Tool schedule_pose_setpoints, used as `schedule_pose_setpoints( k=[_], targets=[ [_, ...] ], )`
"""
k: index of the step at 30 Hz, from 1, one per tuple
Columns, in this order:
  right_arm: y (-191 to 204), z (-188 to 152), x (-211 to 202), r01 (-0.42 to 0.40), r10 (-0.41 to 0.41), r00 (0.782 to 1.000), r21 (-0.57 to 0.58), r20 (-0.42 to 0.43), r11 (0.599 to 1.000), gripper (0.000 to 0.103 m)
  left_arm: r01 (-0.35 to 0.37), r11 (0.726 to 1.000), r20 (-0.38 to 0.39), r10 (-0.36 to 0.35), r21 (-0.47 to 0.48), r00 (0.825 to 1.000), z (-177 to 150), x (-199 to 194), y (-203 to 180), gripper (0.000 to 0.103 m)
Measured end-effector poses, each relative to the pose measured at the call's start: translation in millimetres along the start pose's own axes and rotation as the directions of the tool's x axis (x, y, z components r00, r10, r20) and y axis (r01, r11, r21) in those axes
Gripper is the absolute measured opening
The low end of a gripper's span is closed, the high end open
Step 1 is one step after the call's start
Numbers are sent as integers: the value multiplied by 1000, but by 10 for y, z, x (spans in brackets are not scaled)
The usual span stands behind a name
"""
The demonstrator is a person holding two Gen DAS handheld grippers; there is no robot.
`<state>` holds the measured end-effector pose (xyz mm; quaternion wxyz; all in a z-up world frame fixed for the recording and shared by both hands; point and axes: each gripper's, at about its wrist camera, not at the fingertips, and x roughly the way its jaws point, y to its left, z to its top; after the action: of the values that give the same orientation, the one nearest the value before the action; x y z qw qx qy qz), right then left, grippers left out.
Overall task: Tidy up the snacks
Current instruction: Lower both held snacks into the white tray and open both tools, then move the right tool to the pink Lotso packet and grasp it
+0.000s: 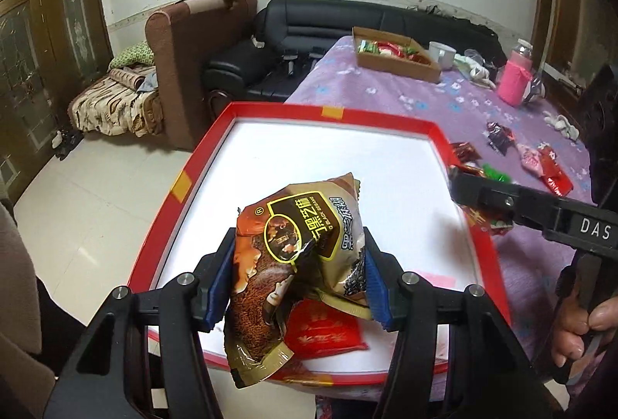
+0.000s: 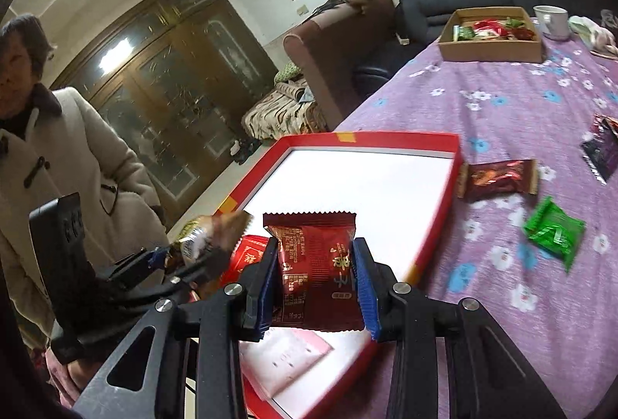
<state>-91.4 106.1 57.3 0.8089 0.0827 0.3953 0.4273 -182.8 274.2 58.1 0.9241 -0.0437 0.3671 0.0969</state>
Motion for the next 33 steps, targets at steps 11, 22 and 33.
schedule_pose_setpoints(
  k=[11,22,33],
  targets=[
    [-34,32,-65,37,-38,993,12,109,999,67,-84,994,125,75,66,989,110,-212,-73,74],
    [-600,-82,-413,164,-175,978,95,117,982,67,-77,994,134,67,76,989,130,-250,-153,78],
    [-1171,-140,-1187,291,-323,929,182,182,939,68,-23,992,93,11,125,996,86,-248,-431,78]
  ],
)
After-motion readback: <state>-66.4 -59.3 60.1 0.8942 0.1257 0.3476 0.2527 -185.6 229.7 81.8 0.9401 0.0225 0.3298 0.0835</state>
